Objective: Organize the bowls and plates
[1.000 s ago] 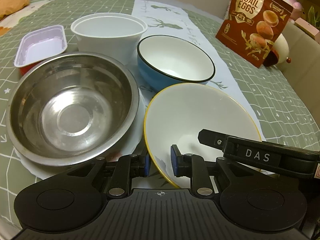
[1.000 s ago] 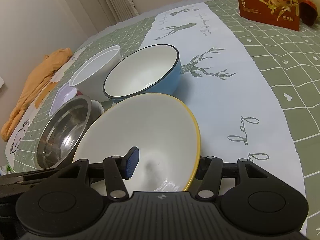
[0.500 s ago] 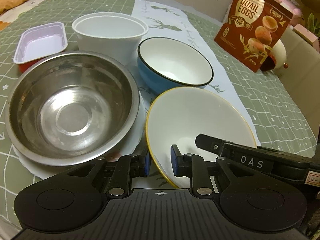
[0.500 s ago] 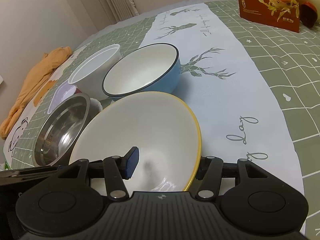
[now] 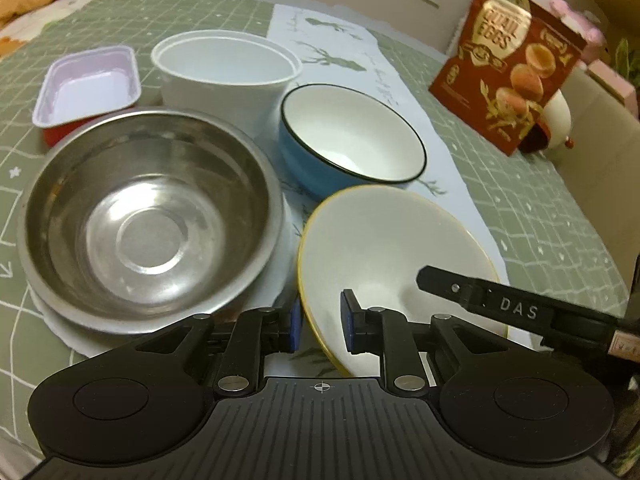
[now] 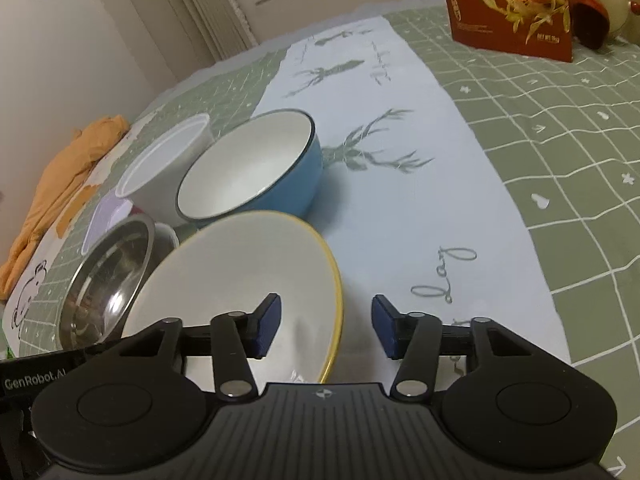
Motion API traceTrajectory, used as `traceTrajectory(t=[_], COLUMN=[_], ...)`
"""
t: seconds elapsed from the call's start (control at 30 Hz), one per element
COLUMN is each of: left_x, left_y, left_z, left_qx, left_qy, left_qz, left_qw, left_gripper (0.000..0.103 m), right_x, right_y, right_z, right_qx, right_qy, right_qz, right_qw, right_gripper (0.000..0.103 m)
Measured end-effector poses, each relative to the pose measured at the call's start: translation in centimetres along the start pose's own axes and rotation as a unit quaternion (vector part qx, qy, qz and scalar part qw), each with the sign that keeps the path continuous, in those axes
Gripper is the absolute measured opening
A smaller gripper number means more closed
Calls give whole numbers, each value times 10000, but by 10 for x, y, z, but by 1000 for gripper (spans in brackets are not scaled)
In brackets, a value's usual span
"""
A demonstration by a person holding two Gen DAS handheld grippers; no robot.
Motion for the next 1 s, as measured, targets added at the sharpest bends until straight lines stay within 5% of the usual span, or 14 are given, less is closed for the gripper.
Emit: traceTrajectory(t=[1.0], left_x=[-8], left_y=[3], left_z=[-7], left_qx=[222], left_qy=[2], left_qz=[-58], left_qw=[9997], left_gripper=[22], right_x=[-3], right_y=[2], right_z=[7], right_qx=[-149], right_qy=[-122], right_qz=[-14], right_qw=[9998], right_gripper=[48])
Point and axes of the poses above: each gripper's, at about its wrist camera, not at the fingertips, and x roughly the way its jaws point, z to its left, y to its underside, the point moved 6 cm from there along x, roughly the way its jaws point, and after that the axes turned 5 degrees about -y, right-handed, at the moved point
